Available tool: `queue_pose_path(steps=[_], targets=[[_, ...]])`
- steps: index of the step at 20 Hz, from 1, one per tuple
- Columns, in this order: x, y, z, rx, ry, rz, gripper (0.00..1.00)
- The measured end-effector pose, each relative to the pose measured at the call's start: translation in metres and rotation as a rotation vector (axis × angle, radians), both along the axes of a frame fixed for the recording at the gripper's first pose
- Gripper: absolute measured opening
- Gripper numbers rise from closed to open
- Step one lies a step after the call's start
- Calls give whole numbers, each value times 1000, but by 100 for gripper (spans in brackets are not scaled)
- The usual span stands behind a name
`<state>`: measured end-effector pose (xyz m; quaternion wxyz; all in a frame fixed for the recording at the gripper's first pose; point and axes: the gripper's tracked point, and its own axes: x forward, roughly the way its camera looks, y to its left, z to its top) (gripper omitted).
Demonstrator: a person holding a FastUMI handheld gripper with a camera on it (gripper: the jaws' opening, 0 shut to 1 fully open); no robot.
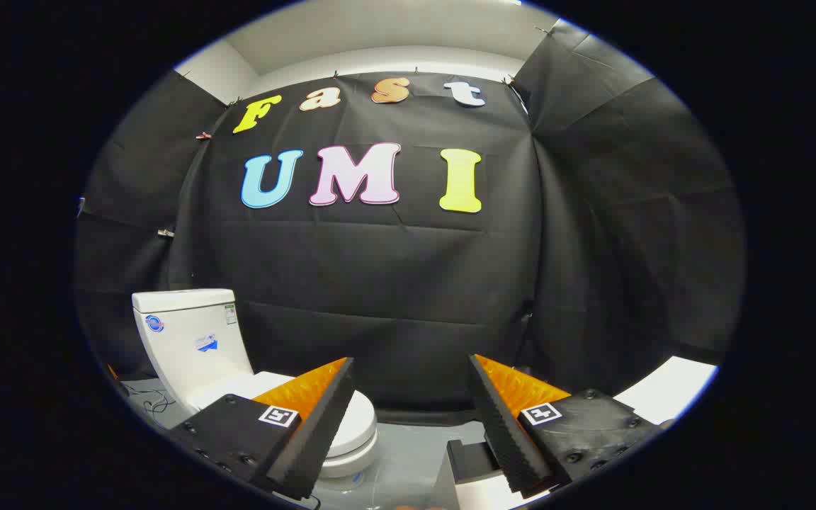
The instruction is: Open the toilet lid.
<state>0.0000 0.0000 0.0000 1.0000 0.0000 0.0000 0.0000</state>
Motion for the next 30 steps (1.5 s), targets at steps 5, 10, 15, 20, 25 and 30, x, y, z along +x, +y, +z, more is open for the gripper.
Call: queue_pose_path(steps=[5, 10, 15, 20, 25, 30], targets=[[-1, 9, 0, -10, 2, 18, 98], [1, 14, 0, -22, 2, 30, 98], [1, 15, -1, -22, 5, 35, 98], [2, 17, -3, -12, 11, 40, 98], [6, 34, -13, 0, 33, 68, 98], [20, 69, -35, 14, 70, 123, 98]])
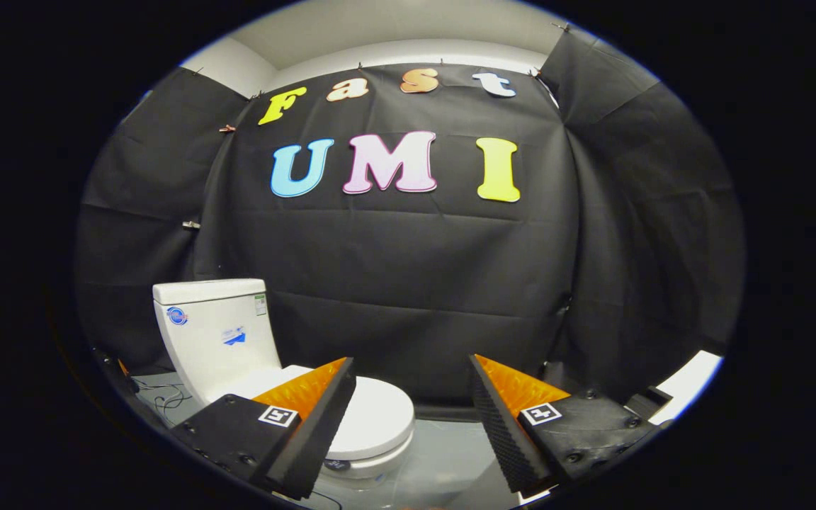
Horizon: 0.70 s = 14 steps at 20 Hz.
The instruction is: Open the toilet lid.
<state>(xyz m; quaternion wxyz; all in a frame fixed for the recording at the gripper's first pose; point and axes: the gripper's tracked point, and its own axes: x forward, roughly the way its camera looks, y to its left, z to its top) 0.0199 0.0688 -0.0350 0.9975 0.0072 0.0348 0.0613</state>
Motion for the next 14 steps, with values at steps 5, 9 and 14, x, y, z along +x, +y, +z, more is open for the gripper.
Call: queue_pose_path(steps=[5, 9, 14], targets=[[11, 31, -62, 108, 173, 14, 99], [17, 34, -105, 194, 310, -1, 99], [21, 37, -166, 475, 606, -52, 99]])
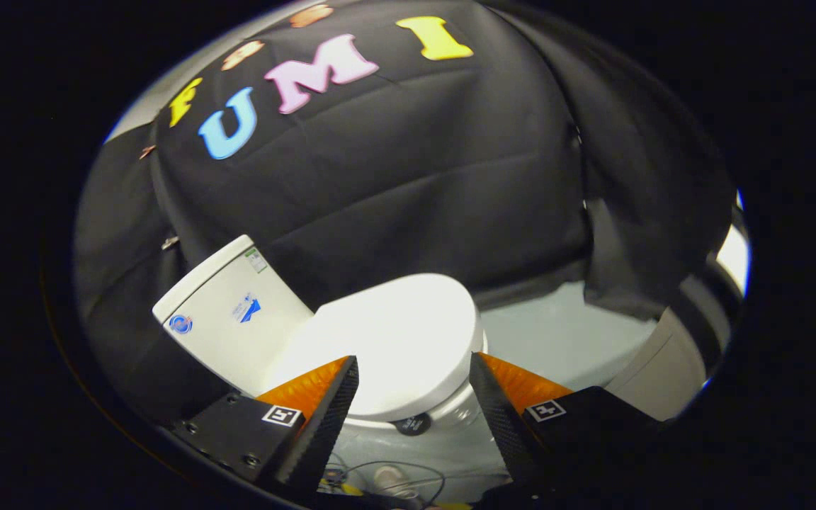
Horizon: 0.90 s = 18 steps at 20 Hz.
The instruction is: Open the toilet lid.
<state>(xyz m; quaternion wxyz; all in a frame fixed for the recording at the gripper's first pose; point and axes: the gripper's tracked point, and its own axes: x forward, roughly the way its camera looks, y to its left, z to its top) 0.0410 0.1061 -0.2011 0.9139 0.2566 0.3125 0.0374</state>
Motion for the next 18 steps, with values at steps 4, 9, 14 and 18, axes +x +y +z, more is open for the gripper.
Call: queue_pose_path(steps=[4, 9, 14, 18], targets=[[-35, -11, -62, 187, 273, -96, 99], [-20, -38, -121, 114, 337, -99, 99], [-8, -3, -108, 164, 357, -123, 98], [-2, -10, -89, -108, 251, -2, 98]])
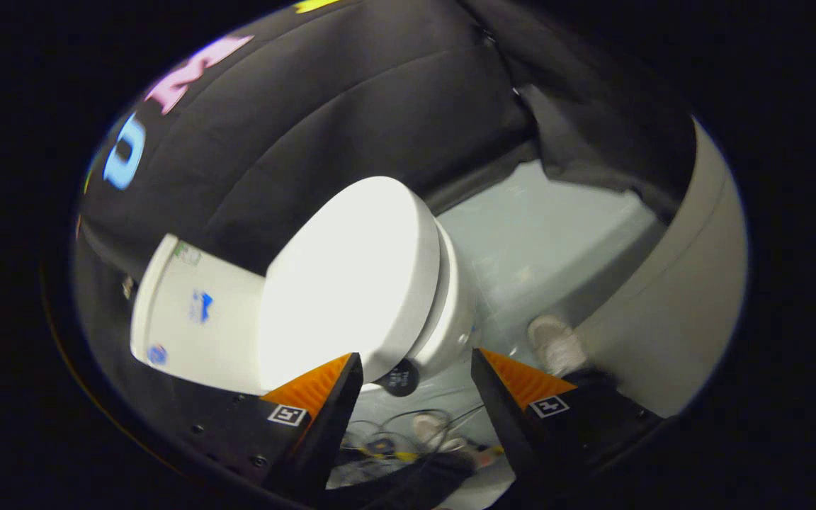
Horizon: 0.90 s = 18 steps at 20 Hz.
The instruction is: Open the toilet lid.
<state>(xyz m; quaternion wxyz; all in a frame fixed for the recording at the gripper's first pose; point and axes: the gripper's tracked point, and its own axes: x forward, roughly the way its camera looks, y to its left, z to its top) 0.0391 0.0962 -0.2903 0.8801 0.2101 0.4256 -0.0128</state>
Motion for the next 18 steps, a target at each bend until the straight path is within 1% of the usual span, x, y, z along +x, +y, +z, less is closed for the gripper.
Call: queue_pose_path(steps=[1, 2, 3, 5, 9, 11, 12, 13, 14, 16, 17, 18], targets=[[3, 9, 13, -15, -46, 60, 98], [3, 16, 17, 27, -43, 84, 98], [-2, 23, 19, 86, -18, 74, 98], [-11, 35, 3, 176, 60, 16, 98], [-36, 43, -41, 251, 174, -46, 98], [-33, 41, -44, 343, 203, -124, 98], [-31, 36, -54, 333, 219, -140, 98], [-36, 37, -63, 335, 239, -139, 96], [-38, 37, -69, 348, 261, -151, 92], [-26, 37, -72, 349, 235, -185, 66], [-28, 38, -71, 336, 222, -171, 54], [-27, 40, -68, 317, 206, -160, 54]])
